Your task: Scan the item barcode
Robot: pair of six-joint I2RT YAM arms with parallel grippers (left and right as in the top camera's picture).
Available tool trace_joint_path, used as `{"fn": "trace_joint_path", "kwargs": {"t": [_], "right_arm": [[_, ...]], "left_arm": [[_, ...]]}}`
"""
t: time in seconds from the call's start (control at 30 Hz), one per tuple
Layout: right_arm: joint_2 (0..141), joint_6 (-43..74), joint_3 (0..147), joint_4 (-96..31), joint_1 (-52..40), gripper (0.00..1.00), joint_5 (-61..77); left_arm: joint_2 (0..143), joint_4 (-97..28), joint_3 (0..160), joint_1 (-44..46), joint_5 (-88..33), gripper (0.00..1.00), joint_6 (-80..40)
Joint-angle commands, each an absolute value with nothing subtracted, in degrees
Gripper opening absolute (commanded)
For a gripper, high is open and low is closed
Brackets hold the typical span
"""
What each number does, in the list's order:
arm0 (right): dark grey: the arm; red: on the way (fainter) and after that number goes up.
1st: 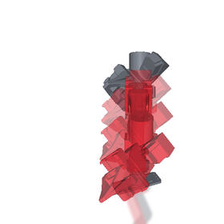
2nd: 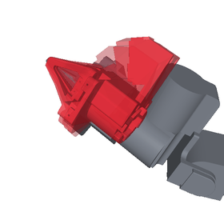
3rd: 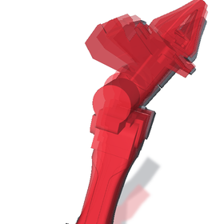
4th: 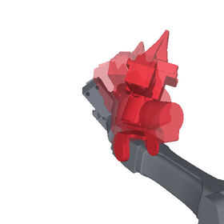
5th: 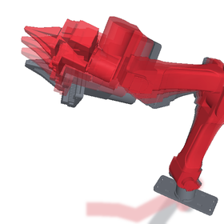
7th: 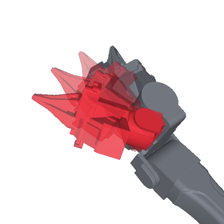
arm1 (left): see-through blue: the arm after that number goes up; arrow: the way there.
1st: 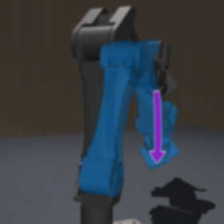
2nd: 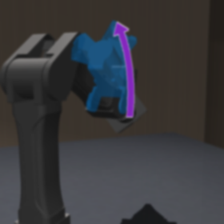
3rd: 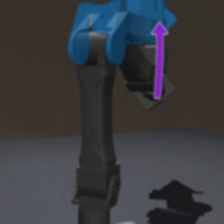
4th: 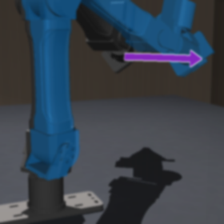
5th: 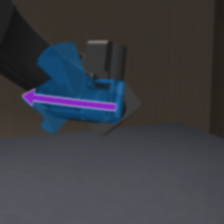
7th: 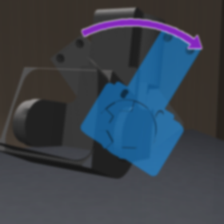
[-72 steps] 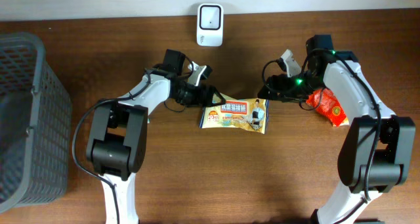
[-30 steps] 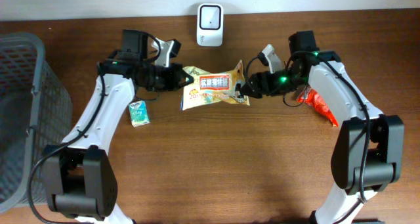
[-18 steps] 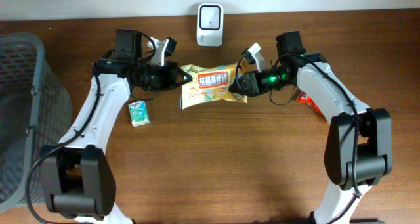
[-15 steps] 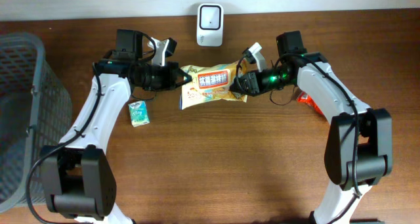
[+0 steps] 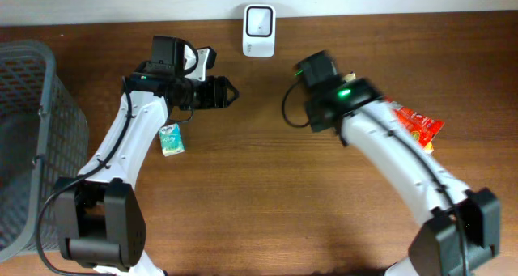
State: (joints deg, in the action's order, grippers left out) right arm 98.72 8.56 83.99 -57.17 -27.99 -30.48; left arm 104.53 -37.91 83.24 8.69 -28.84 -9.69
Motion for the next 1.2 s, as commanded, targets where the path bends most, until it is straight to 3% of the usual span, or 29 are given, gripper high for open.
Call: {"fn": "trace_joint_path", "kwargs": {"t": [0.0,0.3,0.53,0.57,0.7,0.8,0.87,1.0,1.17], "right_arm": [[103.83,12.71,83.9,-60.84,-34.76,0.05,-61.47],[114.67,5.82,83.9,-59.9,-43.24,0.04,-63.29],[114.69,5.85,83.94,-59.07,-52.1,0.06,-51.75],[114.69,5.82,83.94,-59.07,-53.74,0.09,-47.97],[114.69,5.8,83.96,-57.63,-58.39,0.38,-32.62],[114.69,5.82,85.19,-57.63,-59.57,0.72,-23.22],[114.54,5.8,86.8,-57.69,-59.05,0.86,-18.92],[111.48,5.87,91.7,-57.74,-54.46,0.88,-14.06],[106.67,5.87,96.79,-58.61,-40.6,0.89,2.02]], "left_arm": [[106.61,-36.88,83.5,8.32,-26.35,0.72,-9.41],[106.94,-34.74,83.5,-5.65,-21.63,0.71,-9.39],[106.94,-34.76,83.5,-12.32,-22.13,0.71,-9.39],[106.94,-34.74,83.5,-12.51,-22.24,0.71,-9.41],[106.94,-34.79,83.5,-12.53,-22.26,0.7,-9.39],[106.94,-34.85,83.5,-12.53,-22.31,0.7,-9.39],[106.94,-35.0,83.5,-12.53,-23.03,0.7,-9.39],[106.94,-35.59,83.5,-11.94,-23.29,0.69,-9.37],[106.94,-35.57,83.5,-9.58,-23.09,0.7,-9.1]]}}
